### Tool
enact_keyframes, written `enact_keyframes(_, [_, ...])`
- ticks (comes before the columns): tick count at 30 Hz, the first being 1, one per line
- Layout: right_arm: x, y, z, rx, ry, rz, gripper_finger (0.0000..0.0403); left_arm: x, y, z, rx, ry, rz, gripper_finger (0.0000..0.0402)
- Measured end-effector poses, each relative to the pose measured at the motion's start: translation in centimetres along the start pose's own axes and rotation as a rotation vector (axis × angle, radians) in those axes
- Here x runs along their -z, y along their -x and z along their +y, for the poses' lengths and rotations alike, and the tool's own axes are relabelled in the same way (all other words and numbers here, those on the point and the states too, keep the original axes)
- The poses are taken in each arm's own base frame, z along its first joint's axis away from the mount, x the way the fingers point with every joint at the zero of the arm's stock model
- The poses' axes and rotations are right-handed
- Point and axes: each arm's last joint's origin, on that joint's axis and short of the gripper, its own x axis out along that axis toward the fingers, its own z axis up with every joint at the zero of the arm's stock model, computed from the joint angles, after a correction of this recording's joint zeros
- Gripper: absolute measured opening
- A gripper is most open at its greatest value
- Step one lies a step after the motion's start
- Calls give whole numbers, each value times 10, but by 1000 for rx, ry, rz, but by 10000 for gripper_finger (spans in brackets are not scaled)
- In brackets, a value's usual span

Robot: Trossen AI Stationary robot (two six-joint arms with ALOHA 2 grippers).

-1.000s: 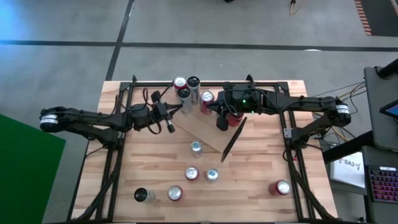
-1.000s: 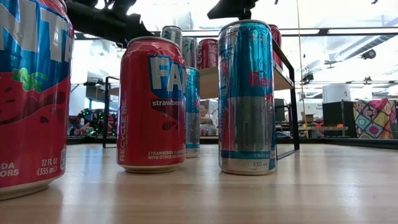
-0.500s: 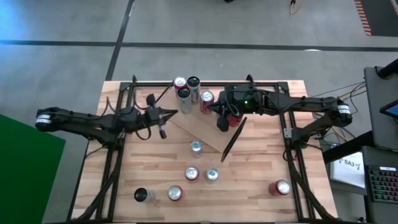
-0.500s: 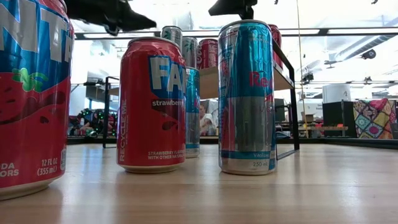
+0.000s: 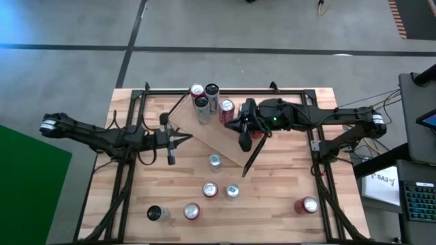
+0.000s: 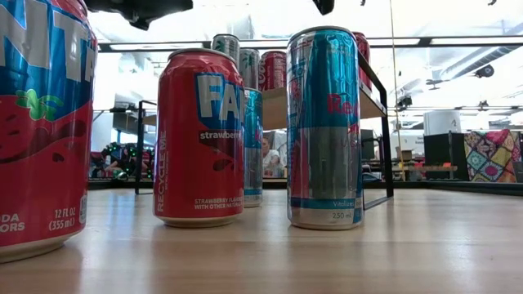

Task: Place canned beverage on shelf
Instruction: Put the silver/blue soda can on the shelf, align with the other silver/blue soda can

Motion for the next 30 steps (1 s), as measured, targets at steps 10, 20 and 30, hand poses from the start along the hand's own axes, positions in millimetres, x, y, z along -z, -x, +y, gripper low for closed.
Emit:
enact_keyframes(10, [8, 3, 38, -104, -186, 24, 9, -8, 10, -1, 24, -22, -52, 0])
enact_keyframes(20, [27, -18, 81, -142, -382, 181, 9, -14, 19, 5, 11, 2, -93, 0])
enact_keyframes(30, [14, -36, 125, -161, -448, 357, 9, -30, 20, 10, -5, 19, -141, 0])
